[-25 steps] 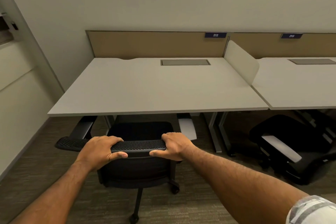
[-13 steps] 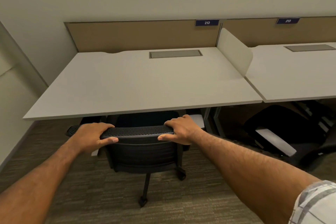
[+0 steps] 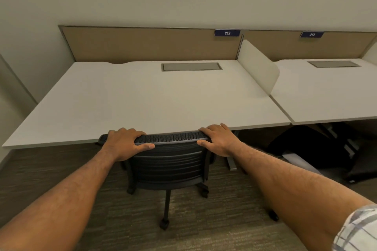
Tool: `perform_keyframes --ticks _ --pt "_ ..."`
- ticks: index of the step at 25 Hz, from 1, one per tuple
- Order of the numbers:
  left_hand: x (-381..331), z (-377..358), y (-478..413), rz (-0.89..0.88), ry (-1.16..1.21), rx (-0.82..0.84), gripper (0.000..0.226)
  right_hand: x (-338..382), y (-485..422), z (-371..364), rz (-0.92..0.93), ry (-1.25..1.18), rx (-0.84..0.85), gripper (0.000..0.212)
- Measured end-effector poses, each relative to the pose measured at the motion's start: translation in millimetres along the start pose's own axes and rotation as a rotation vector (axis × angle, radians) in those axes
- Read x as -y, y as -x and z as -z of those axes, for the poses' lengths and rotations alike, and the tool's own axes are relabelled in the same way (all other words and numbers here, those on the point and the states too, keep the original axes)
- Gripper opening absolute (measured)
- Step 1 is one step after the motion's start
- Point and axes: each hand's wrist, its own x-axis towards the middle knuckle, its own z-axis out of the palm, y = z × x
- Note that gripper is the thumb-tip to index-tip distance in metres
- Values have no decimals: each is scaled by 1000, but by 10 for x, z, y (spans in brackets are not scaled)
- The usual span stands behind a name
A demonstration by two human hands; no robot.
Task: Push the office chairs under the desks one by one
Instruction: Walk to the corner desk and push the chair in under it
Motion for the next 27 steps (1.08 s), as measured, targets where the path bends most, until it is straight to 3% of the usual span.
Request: perform_keyframes --ticks 7,12,17,22,27 --pt "11 27 -354 -23 40 51 118 -50 -244 -48 -99 -66 -27 67" --pt "-104 15 -444 -23 45 17 123 -244 -342 5 -139 -67 -19 87" --pt "-193 78 -513 -22 43 51 129 -341 -394 28 -163 -44 -6 91" --pt "-259 143 -524 29 68 183 130 -299 -307 91 -165 17 35 86" --pt "-462 368 -565 -59 -38 74 142 -371 -62 343 -123 43 -145 88"
